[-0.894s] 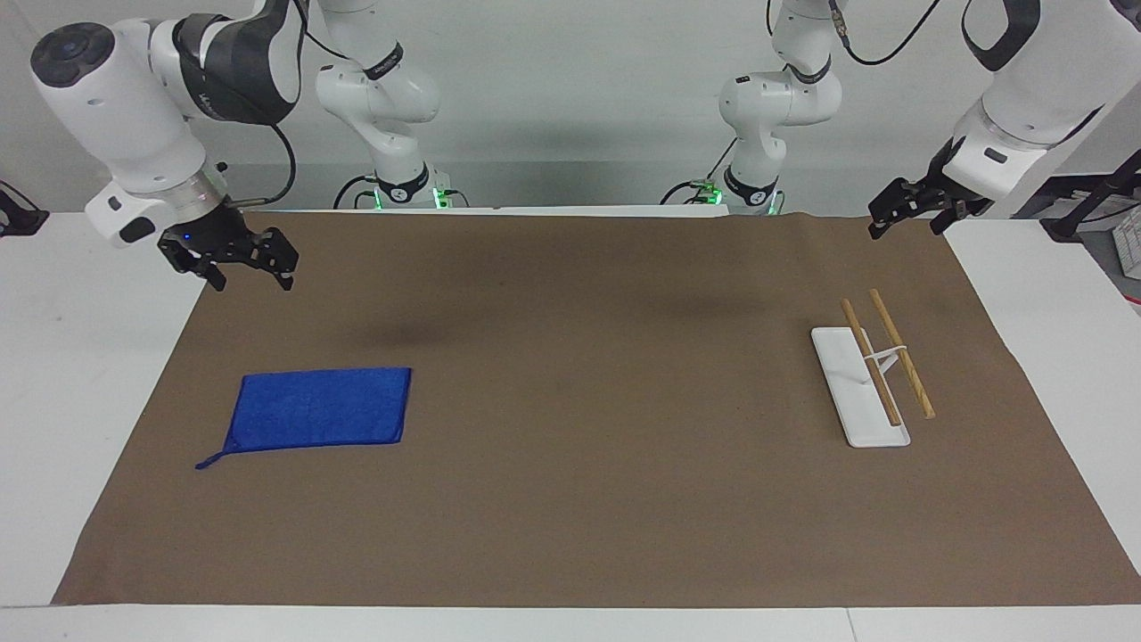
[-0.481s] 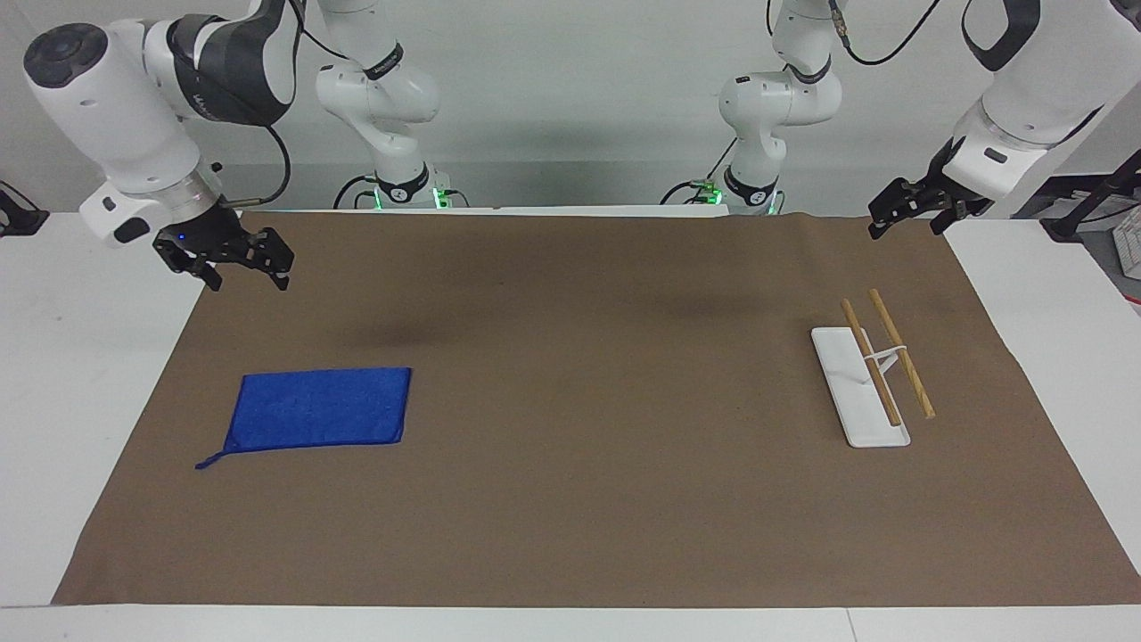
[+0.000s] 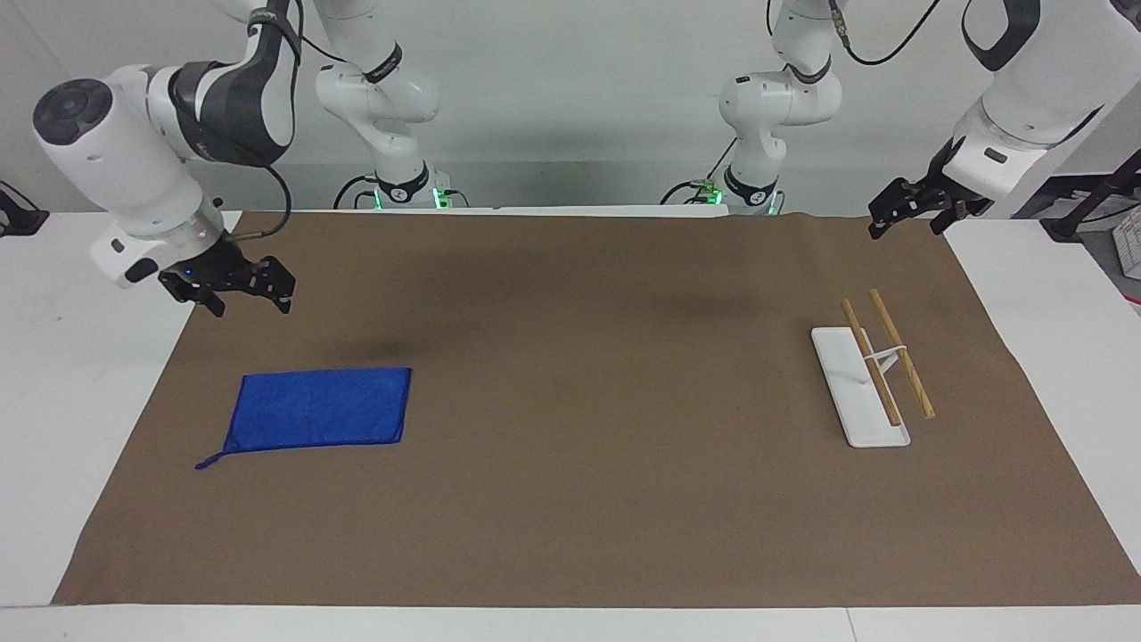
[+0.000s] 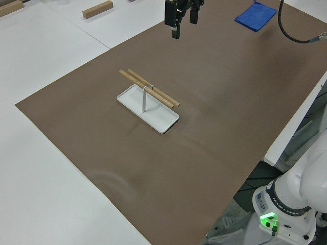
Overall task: Right arm passes towel to left arm to hang
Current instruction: 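Grasp the blue towel with the right gripper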
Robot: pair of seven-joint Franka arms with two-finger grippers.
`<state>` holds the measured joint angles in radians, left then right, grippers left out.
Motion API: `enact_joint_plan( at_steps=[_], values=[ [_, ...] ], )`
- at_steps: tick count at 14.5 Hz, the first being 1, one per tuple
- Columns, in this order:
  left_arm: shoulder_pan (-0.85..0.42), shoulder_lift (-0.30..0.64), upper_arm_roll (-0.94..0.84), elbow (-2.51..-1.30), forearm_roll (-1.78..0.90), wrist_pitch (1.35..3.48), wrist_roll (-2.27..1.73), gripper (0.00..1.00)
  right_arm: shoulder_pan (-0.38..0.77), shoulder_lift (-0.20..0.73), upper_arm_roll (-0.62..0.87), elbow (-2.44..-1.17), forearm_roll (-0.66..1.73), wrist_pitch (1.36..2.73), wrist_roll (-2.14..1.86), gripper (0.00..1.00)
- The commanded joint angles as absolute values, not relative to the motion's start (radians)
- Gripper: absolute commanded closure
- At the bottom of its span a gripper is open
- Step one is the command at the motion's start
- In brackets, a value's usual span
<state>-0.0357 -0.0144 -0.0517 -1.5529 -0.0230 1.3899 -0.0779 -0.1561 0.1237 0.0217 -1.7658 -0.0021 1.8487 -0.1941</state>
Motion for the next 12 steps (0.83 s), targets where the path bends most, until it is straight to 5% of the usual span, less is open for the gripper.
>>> enact_joint_plan(
  at_steps=[1,3,12],
  values=[
    [-0.029,-0.028,-0.058,-1.574,-0.009,1.407,-0.074,0.0,-0.187,0.146,0.041,-1.92,-0.018,2.087,-0.232,0.01],
    [-0.029,-0.028,-0.058,-1.574,-0.009,1.407,-0.074,0.0,-0.187,0.193,0.041,-1.979,-0.018,2.239,-0.245,0.01],
    [-0.029,-0.028,-0.058,-1.574,-0.009,1.407,-0.074,0.0,-0.196,0.318,0.041,-2.054,-0.018,2.463,-0.35,0.02]
  ],
)
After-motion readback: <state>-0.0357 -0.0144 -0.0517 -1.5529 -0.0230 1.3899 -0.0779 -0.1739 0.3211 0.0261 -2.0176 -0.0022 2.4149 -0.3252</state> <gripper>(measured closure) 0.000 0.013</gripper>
